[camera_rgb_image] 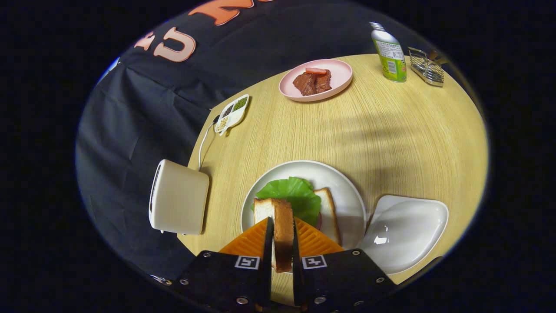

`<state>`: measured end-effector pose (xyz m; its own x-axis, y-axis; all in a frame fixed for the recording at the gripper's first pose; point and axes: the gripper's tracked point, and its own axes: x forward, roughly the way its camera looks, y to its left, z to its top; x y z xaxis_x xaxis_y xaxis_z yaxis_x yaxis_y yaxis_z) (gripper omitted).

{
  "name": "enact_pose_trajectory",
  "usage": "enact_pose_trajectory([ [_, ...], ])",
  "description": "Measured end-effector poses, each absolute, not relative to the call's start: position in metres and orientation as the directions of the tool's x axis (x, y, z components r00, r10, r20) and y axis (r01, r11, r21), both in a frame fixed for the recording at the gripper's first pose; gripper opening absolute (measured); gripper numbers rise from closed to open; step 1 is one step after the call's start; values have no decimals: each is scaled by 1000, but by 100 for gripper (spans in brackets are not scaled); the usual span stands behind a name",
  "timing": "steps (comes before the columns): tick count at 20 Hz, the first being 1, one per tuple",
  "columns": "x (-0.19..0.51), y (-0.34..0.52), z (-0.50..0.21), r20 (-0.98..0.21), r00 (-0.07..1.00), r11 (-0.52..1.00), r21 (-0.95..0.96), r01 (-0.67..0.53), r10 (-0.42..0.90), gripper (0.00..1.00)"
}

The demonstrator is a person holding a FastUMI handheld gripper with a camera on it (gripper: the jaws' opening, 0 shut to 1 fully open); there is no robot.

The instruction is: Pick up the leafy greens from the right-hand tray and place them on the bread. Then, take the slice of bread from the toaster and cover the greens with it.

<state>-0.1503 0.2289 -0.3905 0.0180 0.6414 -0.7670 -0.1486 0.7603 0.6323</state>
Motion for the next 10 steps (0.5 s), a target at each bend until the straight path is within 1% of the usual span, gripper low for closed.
enact_pose_trajectory([
  [1,-149,225,-392,-775,27,768,620,-158,632,27],
  [2,-149,222,-394,-783,29,775,609,-165,621,28],
  [4,-146,214,-400,-803,39,795,579,-181,594,35],
  [6,-142,204,-407,-829,60,819,535,-206,557,48],
  [7,-141,194,-406,-835,78,828,520,-210,544,60],
  [8,-137,193,-404,-834,92,830,519,-204,544,64],
  [10,-129,191,-398,-829,116,831,522,-191,547,68],
])
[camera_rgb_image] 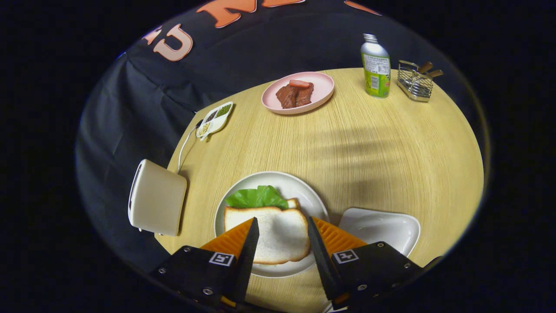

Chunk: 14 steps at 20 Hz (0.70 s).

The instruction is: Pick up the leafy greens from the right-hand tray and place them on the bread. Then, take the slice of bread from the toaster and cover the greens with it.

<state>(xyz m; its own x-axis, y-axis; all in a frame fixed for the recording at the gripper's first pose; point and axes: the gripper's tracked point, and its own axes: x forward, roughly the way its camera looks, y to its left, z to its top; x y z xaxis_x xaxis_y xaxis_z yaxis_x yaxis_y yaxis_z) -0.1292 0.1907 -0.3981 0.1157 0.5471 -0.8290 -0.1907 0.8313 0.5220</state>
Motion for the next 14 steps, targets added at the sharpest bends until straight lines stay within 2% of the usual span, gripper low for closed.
enact_pose_trajectory([
  [3,-112,185,-379,-819,178,834,509,-215,546,76],
  [6,-83,191,-343,-783,279,828,489,-274,555,79],
  [8,-72,186,-309,-755,353,829,453,-328,552,85],
  [11,-45,185,-254,-686,463,824,414,-386,561,94],
  [14,-21,179,-198,-601,577,832,362,-421,553,97],
])
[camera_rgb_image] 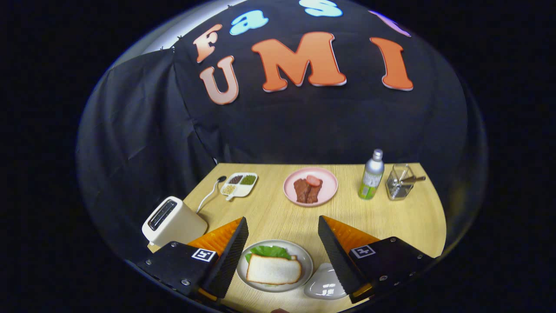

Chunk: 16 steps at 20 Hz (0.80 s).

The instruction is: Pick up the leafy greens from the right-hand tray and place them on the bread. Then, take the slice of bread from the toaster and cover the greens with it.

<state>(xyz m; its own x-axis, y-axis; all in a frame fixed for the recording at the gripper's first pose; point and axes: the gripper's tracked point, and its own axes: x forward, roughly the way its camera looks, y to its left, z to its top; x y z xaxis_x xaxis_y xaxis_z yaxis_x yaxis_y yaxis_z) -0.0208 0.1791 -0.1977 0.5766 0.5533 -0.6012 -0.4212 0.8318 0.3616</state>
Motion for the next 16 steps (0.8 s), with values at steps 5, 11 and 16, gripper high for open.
enact_pose_trajectory([
  [5,4,172,-122,-461,710,846,290,-446,532,98],
  [11,19,159,-55,-317,828,886,192,-422,463,99],
  [16,32,142,-15,-195,898,917,150,-371,395,98],
])
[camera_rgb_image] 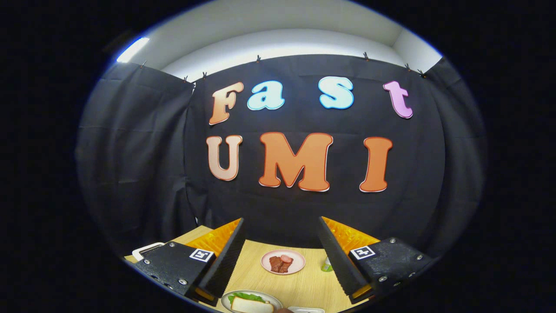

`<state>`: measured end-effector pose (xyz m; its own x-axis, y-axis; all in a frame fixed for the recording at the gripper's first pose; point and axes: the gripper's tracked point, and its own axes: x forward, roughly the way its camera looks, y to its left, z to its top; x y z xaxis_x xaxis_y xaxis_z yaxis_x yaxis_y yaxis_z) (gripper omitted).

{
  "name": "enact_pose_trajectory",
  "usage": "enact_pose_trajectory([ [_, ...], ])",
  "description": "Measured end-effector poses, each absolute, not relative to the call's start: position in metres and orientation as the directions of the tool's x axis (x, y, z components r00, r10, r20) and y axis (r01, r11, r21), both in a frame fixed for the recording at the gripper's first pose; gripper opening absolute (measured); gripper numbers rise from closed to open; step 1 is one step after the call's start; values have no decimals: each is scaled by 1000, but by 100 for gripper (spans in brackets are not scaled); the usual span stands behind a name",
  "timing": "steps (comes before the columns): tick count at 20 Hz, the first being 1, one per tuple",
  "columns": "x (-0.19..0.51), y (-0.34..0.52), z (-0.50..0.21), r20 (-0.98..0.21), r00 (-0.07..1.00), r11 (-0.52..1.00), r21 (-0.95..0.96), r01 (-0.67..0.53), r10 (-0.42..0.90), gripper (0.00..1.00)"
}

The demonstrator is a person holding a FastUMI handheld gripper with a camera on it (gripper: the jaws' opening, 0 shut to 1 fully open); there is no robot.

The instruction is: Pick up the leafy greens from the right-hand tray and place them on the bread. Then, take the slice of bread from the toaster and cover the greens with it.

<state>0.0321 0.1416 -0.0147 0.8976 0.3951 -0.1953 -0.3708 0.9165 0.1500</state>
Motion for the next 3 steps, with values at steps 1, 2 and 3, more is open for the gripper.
enact_pose_trajectory([
  [1,33,136,-7,-165,911,924,140,-357,377,98],
  [2,34,132,1,-134,923,930,131,-344,361,98],
  [3,36,130,10,-101,932,934,122,-335,348,98],
])
